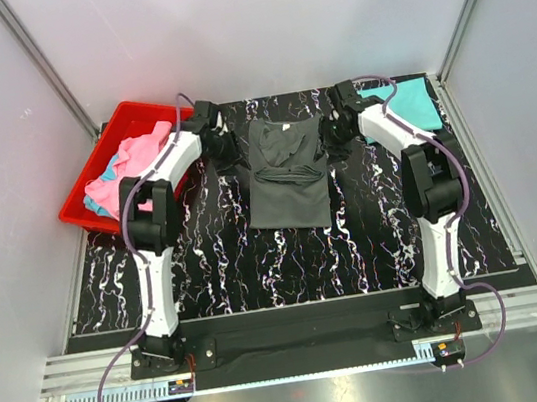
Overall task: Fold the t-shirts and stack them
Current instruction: Fold the tshirt
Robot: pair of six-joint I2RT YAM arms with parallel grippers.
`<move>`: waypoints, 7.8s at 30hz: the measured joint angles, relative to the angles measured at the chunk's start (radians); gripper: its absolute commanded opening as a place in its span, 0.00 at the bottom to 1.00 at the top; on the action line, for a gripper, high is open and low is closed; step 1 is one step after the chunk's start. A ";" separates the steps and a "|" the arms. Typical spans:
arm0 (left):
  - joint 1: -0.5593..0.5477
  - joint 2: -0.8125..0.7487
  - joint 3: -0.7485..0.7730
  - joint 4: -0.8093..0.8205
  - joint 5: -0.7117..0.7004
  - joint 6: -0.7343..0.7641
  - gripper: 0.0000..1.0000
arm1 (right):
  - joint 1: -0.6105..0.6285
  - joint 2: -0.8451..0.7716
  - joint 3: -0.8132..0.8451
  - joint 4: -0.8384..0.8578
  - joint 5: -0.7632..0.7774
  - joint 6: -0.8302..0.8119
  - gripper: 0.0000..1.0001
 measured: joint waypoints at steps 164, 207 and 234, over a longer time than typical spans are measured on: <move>-0.089 -0.215 -0.456 0.304 -0.026 -0.080 0.34 | 0.056 0.062 -0.035 0.206 -0.028 0.051 0.53; 0.059 0.050 -0.283 0.642 0.237 -0.122 0.09 | -0.010 0.199 0.066 0.255 -0.245 -0.146 0.00; 0.064 0.071 -0.246 0.608 0.266 -0.128 0.39 | -0.018 0.057 -0.167 0.411 -0.098 -0.079 0.31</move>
